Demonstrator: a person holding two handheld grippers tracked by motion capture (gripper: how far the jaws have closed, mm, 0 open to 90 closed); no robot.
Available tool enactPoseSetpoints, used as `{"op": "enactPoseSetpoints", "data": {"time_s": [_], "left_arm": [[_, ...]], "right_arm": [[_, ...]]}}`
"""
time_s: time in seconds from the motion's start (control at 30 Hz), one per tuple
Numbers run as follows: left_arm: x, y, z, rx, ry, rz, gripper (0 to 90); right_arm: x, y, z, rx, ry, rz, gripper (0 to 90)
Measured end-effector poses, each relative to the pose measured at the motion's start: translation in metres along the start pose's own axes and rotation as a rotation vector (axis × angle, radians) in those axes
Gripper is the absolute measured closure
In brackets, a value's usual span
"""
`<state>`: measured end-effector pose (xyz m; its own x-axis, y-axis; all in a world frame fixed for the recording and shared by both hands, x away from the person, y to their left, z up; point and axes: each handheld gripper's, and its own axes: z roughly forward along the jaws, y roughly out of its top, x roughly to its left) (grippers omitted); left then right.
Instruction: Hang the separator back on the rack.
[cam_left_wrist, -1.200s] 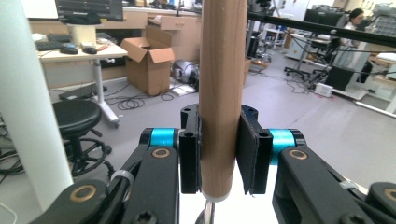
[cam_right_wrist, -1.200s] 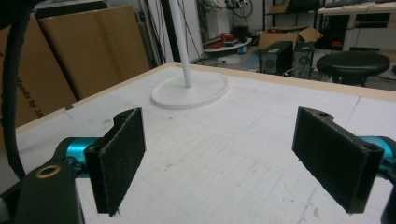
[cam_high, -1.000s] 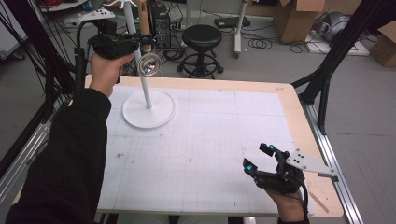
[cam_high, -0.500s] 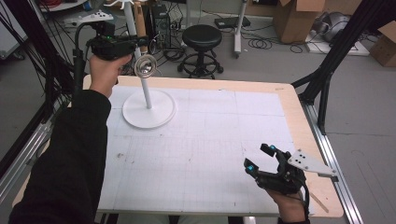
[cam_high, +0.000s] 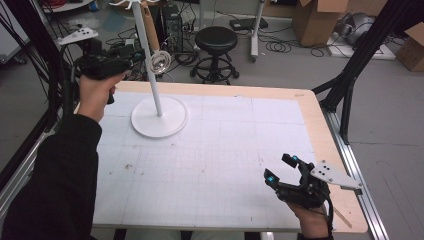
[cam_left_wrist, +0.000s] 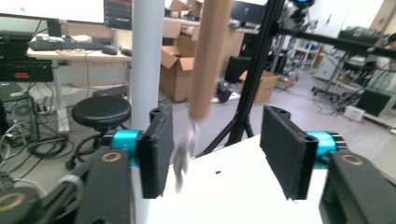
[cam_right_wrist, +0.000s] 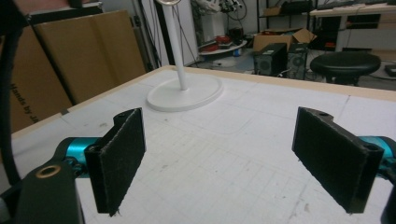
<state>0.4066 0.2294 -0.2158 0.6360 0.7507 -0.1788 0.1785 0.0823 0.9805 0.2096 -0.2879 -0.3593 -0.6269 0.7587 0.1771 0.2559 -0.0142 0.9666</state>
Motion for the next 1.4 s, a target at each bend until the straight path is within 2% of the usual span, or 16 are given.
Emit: {"op": "enactPoseSetpoints", "data": {"time_s": [0.17,0.3,0.37,0.57,0.67,0.8,0.97,1.03,1.17,1.4], "left_arm": [[-0.003,-0.022,-0.025,-0.024,-0.034,-0.018,32.4],[-0.011,-0.041,-0.044,-0.027,-0.040,0.000,24.2],[-0.015,-0.052,-0.051,-0.021,-0.038,0.003,17.3],[-0.030,-0.099,-0.074,-0.003,-0.079,0.066,16.6],[-0.038,-0.126,-0.082,0.006,-0.101,0.060,16.3],[-0.050,-0.149,-0.093,0.023,-0.122,0.067,16.4],[-0.057,-0.168,-0.103,0.025,-0.147,0.057,16.5],[-0.057,-0.174,-0.106,0.019,-0.150,0.040,16.6],[-0.054,-0.184,-0.109,0.009,-0.136,0.019,16.9],[-0.050,-0.190,-0.114,0.023,-0.128,0.019,17.2]], "right_arm": [[-0.003,-0.002,-0.001,0.013,-0.022,-0.001,16.5],[-0.006,-0.006,0.000,0.030,-0.051,-0.012,16.5],[-0.007,-0.008,0.001,0.040,-0.065,-0.014,16.5],[-0.008,-0.012,0.003,0.047,-0.091,-0.036,16.5],[-0.006,-0.014,0.002,0.047,-0.098,-0.044,16.5],[-0.002,-0.018,0.003,0.052,-0.112,-0.059,16.5],[0.002,-0.021,0.001,0.053,-0.120,-0.059,16.5],[0.003,-0.022,-0.001,0.056,-0.125,-0.062,16.5],[0.003,-0.023,-0.004,0.057,-0.139,-0.059,16.5],[0.000,-0.024,-0.006,0.066,-0.149,-0.060,16.5]]}}
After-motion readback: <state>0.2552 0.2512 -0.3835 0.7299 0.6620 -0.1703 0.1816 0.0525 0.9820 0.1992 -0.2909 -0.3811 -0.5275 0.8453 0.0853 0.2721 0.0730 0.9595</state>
